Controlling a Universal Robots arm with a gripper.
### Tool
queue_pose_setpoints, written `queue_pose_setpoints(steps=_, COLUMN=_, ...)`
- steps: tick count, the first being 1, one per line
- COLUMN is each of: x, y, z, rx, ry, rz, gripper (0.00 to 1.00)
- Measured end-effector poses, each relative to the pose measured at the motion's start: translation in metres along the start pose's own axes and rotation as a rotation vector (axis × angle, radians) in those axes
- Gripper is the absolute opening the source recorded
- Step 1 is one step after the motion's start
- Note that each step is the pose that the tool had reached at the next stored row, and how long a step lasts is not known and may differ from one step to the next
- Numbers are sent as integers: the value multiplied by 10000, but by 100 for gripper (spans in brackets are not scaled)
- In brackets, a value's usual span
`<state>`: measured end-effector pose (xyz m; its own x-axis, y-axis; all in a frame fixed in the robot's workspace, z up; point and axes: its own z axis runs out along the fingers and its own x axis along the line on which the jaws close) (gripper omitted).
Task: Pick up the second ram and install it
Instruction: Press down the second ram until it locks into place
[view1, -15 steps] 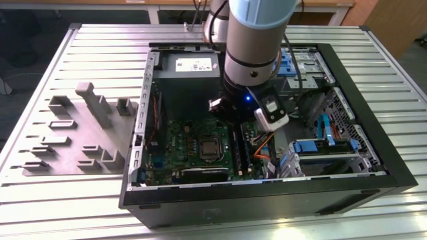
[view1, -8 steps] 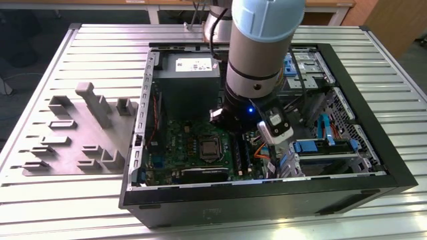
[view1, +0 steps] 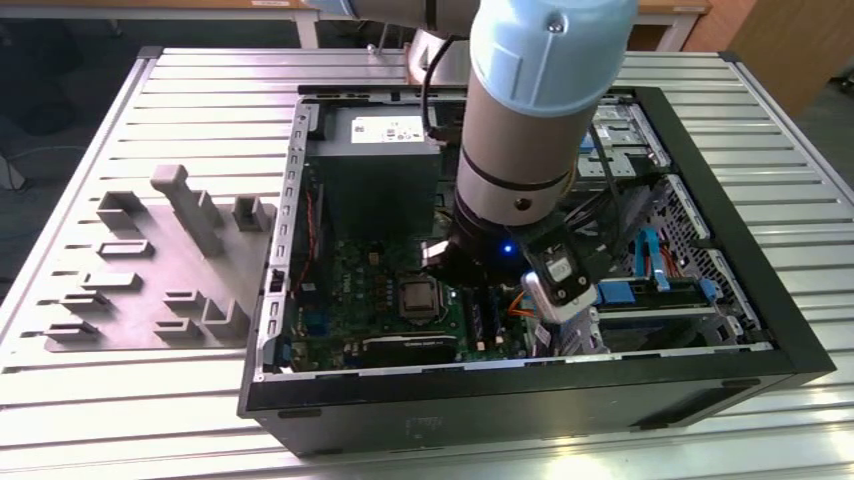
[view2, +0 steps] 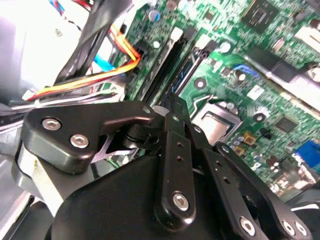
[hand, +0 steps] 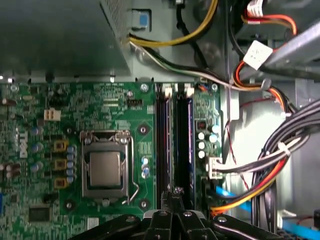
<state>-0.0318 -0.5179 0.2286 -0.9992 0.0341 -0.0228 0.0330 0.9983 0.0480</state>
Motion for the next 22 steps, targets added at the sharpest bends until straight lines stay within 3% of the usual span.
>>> queue_pose_setpoints(steps=4, x=-1, y=-55, z=-2, rx=24, ry=-1, rz=0, gripper=11)
queue_pose_setpoints(steps=10, x=-2, y=-56, z=-1, rx=27, ry=-1, rz=-1, gripper=11)
queue_pose_setpoints(steps=22, x=0, y=-61, z=83, rx=40, ry=1, rz=-1, gripper=11)
